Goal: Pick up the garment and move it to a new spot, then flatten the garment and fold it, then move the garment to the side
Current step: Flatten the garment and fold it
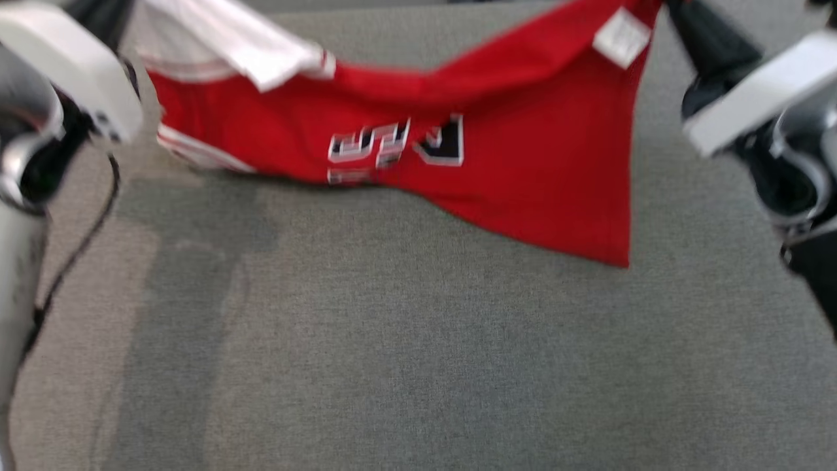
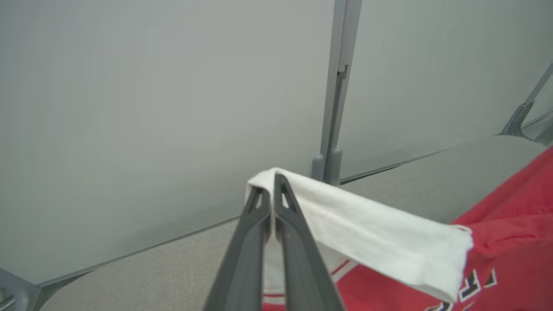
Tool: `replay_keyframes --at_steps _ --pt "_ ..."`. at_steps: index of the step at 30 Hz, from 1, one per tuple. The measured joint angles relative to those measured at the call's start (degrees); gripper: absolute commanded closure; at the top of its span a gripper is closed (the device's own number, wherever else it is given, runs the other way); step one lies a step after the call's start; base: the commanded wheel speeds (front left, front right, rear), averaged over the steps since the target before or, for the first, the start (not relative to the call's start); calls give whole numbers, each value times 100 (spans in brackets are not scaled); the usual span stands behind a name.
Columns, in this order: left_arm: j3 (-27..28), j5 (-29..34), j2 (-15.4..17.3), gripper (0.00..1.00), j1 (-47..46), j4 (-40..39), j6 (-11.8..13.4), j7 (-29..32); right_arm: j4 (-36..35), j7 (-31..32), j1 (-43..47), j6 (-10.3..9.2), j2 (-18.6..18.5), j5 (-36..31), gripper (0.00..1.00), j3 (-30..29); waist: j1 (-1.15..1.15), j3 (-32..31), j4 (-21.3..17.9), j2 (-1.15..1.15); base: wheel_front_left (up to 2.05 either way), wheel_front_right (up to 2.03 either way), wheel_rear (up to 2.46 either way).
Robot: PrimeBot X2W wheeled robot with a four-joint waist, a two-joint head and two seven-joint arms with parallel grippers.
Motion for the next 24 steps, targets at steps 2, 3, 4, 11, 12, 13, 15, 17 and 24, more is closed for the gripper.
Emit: replay_keyframes --at_steps 2,3,4,11,12,13,15,17,24 --pt "-40 -4 14 100 -294 132 -7 -56 88 -94 -284 0 -20 65 100 31 0 113 -9 0 0 0 0" --pt "-62 -43 11 100 -589 260 -21 -101 188 -198 -550 0 -37 127 100 46 0 225 -18 0 0 0 0" --pt "-168 -105 47 100 -1217 434 -21 -267 331 -350 -1074 -1 -66 287 100 105 0 457 -32 0 0 0 0" --pt "-399 -366 175 100 -3080 1327 -22 -811 809 -914 -2810 0 -190 635 100 357 0 1222 -65 0 0 0 0" --pt "-392 -410 163 100 -3337 1478 -22 -900 944 -982 -3046 -1 -203 644 100 412 0 1315 -69 0 0 0 0" --pt "-394 -423 162 100 -3567 1635 -22 -968 1067 -1046 -3266 0 -201 673 100 461 0 1398 -71 0 0 0 0" --pt "-371 -497 121 100 -3970 1937 -22 -1126 1315 -1172 -3670 -1 -188 738 100 532 0 1543 -73 0 0 0 0" --pt "-449 -467 93 100 -4307 2201 -22 -1246 1530 -1299 -4023 -1 -157 801 100 595 0 1648 -72 0 0 0 0" --pt "-812 -352 -41 100 -5274 3005 -22 -1451 2084 -1512 -4770 -1 -130 926 100 938 0 1755 -59 0 0 0 0"
